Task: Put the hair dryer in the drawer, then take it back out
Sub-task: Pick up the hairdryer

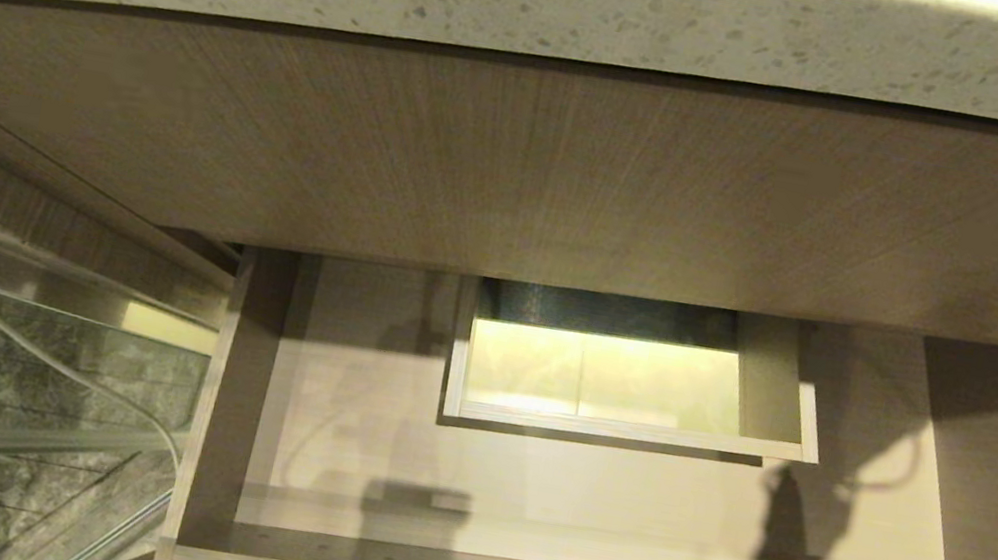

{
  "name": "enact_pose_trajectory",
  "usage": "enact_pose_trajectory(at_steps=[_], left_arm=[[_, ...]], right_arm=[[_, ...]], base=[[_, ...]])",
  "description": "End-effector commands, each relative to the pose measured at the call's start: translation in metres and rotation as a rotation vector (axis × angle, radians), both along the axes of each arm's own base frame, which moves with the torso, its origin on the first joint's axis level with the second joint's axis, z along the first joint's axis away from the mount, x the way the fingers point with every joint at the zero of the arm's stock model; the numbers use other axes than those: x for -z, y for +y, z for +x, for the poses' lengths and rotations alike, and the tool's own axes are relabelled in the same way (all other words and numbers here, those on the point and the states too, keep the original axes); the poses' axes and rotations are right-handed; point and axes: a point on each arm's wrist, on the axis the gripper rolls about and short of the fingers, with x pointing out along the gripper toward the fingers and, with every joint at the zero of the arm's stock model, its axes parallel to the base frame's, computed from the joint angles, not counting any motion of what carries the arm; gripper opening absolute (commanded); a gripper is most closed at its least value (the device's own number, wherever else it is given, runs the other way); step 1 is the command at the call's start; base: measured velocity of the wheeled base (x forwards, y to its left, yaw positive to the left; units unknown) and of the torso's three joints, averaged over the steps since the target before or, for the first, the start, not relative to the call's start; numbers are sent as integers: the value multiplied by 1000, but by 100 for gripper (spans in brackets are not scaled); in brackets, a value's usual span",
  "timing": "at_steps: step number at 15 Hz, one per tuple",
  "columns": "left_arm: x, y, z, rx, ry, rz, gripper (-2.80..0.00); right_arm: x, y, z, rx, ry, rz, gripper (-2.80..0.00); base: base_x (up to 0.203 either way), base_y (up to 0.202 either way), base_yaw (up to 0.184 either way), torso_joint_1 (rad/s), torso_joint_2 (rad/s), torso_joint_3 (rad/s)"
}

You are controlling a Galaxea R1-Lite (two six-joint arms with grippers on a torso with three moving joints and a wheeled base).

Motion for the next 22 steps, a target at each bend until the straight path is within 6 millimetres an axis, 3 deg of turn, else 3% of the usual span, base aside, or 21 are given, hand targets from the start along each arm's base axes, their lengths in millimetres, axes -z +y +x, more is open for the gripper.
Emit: enact_pose_trajectory(at_steps=[1, 8, 22], left_arm=[[11, 0, 4, 0, 39, -1, -280], [11, 0, 4, 0, 39, -1, -280], [11, 0, 4, 0, 39, -1, -280]], right_arm=[[-5, 10, -16, -8, -28, -29, -280], [-14, 35, -56, -69, -100, -102, -280], [-2, 81, -129, -197, -283, -172, -280]], base=[[0, 0, 0, 0, 0, 0], [0, 0, 0, 0, 0, 0], [0, 0, 0, 0, 0, 0]])
